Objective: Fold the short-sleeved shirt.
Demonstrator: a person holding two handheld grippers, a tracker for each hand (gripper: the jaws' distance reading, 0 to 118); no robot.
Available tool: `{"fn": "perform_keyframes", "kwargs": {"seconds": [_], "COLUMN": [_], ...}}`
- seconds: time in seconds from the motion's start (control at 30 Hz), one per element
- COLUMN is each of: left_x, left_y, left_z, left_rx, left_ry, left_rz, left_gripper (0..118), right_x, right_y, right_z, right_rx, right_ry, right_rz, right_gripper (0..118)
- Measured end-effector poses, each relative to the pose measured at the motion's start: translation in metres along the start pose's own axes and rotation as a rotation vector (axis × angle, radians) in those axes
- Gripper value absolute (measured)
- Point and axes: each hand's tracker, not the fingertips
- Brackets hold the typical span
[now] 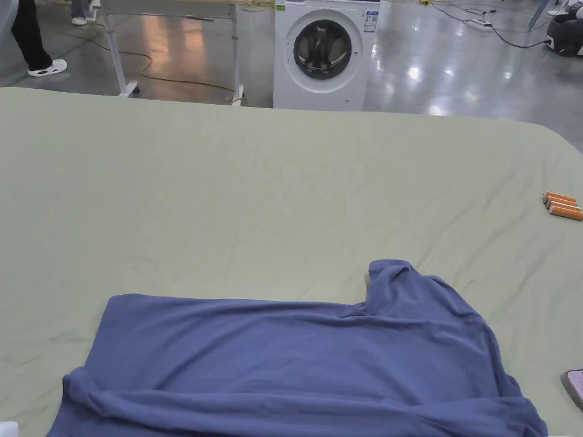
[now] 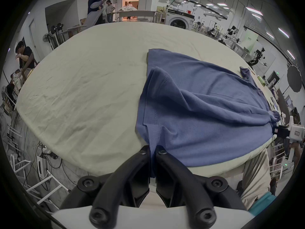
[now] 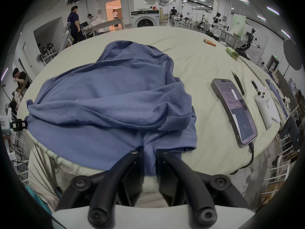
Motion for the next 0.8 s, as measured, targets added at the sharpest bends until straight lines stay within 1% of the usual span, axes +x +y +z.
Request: {"fn": "perform_keyframes", "kwargs": {"seconds": [0.07, 0.1, 0.13, 0.17, 0.2, 0.23, 0.33, 0.4, 0.5, 0.57, 0.6, 0.63, 0.7, 0.73, 0.77, 0.8], "left_x": [0.002, 0.004, 0.005, 0.006, 0.007, 0.009, 0.015, 0.022, 0.037, 0.049, 0.055, 0.060, 0.066, 0.070, 0.075, 0.079], "left_y": [0.003, 0.006, 0.009, 0.013, 0.017, 0.022, 0.041, 0.056, 0.078, 0.091, 0.097, 0.102, 0.111, 0.115, 0.118, 0.121], "left_z": [0.003, 0.006, 0.008, 0.012, 0.014, 0.017, 0.025, 0.029, 0.036, 0.040, 0.042, 0.043, 0.041, 0.042, 0.043, 0.043], "left_rx": [0.009, 0.022, 0.037, 0.066, 0.097, 0.127, 0.238, 0.312, 0.456, 0.556, 0.590, 0.627, 0.694, 0.732, 0.765, 0.785], "left_ry": [0.011, 0.023, 0.034, 0.052, 0.056, 0.041, 0.005, -0.002, -0.008, -0.001, 0.005, 0.006, 0.010, 0.010, 0.019, 0.029], "left_rz": [-0.005, -0.015, -0.033, -0.052, -0.063, -0.064, -0.049, -0.062, -0.094, -0.110, -0.115, -0.117, -0.120, -0.130, -0.139, -0.142], "left_gripper": [4, 9, 20, 31, 42, 49, 50, 50, 49, 47, 45, 43, 43, 41, 37, 29], "right_x": [-0.002, -0.002, -0.001, -0.001, -0.001, -0.001, -0.006, -0.013, -0.031, -0.052, -0.062, -0.070, -0.087, -0.094, -0.102, -0.109], "right_y": [0.004, 0.007, 0.011, 0.016, 0.020, 0.028, 0.049, 0.064, 0.085, 0.097, 0.102, 0.106, 0.114, 0.117, 0.121, 0.124], "right_z": [0.004, 0.007, 0.012, 0.018, 0.024, 0.031, 0.046, 0.052, 0.052, 0.051, 0.050, 0.049, 0.047, 0.045, 0.043, 0.042], "right_rx": [-0.017, -0.020, -0.008, 0.022, 0.053, 0.088, 0.235, 0.361, 0.517, 0.599, 0.641, 0.684, 0.753, 0.787, 0.810, 0.818], "right_ry": [-0.076, -0.113, -0.135, -0.148, -0.160, -0.177, -0.192, -0.170, -0.098, -0.103, -0.100, -0.093, -0.052, -0.043, -0.045, -0.056], "right_rz": [0.048, 0.071, 0.081, 0.083, 0.081, 0.080, 0.067, 0.042, 0.028, 0.047, 0.061, 0.065, 0.056, 0.046, 0.044, 0.043], "right_gripper": [43, 59, 73, 76, 76, 76, 76, 76, 76, 75, 71, 58, 49, 40, 26, 15]}}
